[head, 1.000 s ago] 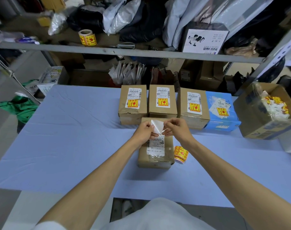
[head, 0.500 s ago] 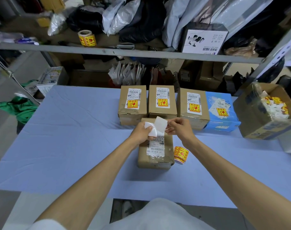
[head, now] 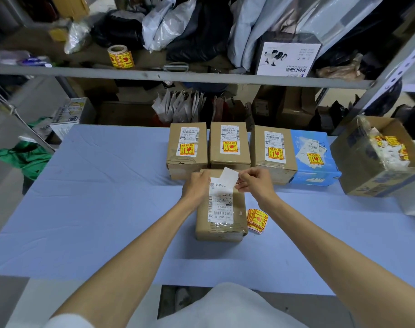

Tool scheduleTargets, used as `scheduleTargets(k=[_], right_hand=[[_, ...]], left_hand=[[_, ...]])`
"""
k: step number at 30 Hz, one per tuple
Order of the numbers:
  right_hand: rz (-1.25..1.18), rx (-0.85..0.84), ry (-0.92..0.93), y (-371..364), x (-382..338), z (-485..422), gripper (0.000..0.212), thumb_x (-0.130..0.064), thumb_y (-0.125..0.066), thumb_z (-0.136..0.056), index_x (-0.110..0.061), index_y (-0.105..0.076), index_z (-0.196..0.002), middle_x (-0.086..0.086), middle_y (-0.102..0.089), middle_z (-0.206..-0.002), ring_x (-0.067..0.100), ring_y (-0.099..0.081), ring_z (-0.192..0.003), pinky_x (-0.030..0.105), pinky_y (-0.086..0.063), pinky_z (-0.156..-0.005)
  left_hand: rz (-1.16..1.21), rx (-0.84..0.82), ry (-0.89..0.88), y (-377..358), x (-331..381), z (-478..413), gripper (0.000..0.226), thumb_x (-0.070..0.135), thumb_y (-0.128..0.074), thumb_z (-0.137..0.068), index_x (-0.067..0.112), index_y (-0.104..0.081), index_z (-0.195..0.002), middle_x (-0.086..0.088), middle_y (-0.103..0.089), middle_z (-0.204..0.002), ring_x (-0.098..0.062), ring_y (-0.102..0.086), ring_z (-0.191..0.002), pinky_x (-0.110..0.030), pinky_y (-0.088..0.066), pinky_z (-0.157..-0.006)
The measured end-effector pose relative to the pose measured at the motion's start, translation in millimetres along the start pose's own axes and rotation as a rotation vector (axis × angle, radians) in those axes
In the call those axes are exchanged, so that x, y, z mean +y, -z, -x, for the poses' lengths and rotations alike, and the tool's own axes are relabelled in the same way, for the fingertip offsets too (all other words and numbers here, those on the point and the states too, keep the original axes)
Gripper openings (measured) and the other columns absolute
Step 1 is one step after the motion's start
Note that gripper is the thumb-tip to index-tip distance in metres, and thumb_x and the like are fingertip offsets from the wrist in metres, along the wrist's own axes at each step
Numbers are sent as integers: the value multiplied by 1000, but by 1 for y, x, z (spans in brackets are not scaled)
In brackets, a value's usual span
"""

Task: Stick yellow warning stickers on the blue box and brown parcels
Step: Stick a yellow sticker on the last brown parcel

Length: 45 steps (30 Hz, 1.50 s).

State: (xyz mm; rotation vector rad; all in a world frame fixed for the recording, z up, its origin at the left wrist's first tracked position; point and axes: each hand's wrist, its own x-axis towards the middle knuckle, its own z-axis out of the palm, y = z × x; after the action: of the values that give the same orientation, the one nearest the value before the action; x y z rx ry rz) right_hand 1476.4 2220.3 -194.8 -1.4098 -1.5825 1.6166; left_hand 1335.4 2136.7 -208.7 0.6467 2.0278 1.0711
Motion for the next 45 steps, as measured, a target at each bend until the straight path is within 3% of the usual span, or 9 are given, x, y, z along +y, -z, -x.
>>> scheduleTargets(k=[3, 6, 10, 15, 17, 20, 28, 37, 45], right_hand=[[8, -6, 0, -1, 0, 1, 14, -2, -51, -94, 2, -64, -89, 12, -66, -73, 22, -65, -63, 26, -55, -59], [13, -8, 1, -3, 0, 1, 15, -3, -51, -94, 0, -64, -87, 12, -66, -74, 21, -65, -63, 26, -55, -60], [28, 4, 13, -4, 1, 1, 17, -2, -52, -93, -5, -63, -81, 12, -66, -72, 20, -64, -62, 25, -56, -59], [73, 14, 46, -7, 5, 1, 20, -3, -52, -92, -9, -64, -76, 9, -66, -69, 15, -65, -57, 22, -56, -56], [70, 16, 54, -8, 5, 1, 20, -3, -53, -91, -9, -64, -75, 8, -66, -67, 13, -65, -55, 21, -56, -55], [45, 2, 55, -10, 4, 1, 18, -2, -52, -89, -5, -64, -76, 11, -66, -66, 16, -66, -56, 23, -57, -56], [-28, -50, 45, -7, 2, 4, 21, -4, -54, -91, -9, -68, -76, 11, -71, -67, 18, -70, -61, 25, -59, -60], [-138, -155, 57, -6, -4, 10, 40, -1, -39, -94, -14, -74, -77, 4, -74, -69, 16, -71, -64, 22, -56, -56], [-83, -90, 37, -4, 3, 2, 17, -3, -55, -92, -6, -71, -88, 9, -72, -78, 19, -68, -67, 23, -56, -59]], left_hand=[[19, -18, 6, -2, 1, 0, 23, 22, -36, -95, 15, -53, -81, 3, -48, -64, -12, -44, -61, -28, -33, -58], [11, -65, 45, -4, 1, 2, 18, 15, -34, -95, 16, -49, -107, 1, -54, -83, -14, -50, -77, -30, -39, -69], [-45, -106, 5, -7, 0, 6, 18, 7, -38, -92, 19, -49, -100, -5, -54, -106, -18, -48, -93, -30, -38, -69], [-21, -38, -106, -10, 9, 9, 30, 6, -40, -88, 20, -53, -65, -1, -56, -82, -18, -50, -84, -27, -37, -65], [-22, -56, -159, -11, 12, 11, 23, 18, -47, -91, 18, -57, -70, 2, -55, -71, -16, -50, -75, -28, -37, -63], [-44, -81, -235, -15, 14, 14, 11, 27, -61, -85, 16, -64, -84, -2, -63, -79, -11, -54, -73, -28, -44, -66], [-83, -61, -279, -19, 14, 11, 21, 31, -65, -86, 14, -68, -98, -2, -69, -90, -15, -64, -89, -37, -54, -82], [-144, 30, -280, -19, 11, 6, 23, 32, -76, -76, 25, -62, -92, 8, -63, -79, -10, -60, -82, -28, -48, -69], [-50, 27, -215, -17, 6, 5, 7, 24, -69, -82, 22, -63, -82, 9, -62, -76, -6, -57, -72, -20, -39, -57]])
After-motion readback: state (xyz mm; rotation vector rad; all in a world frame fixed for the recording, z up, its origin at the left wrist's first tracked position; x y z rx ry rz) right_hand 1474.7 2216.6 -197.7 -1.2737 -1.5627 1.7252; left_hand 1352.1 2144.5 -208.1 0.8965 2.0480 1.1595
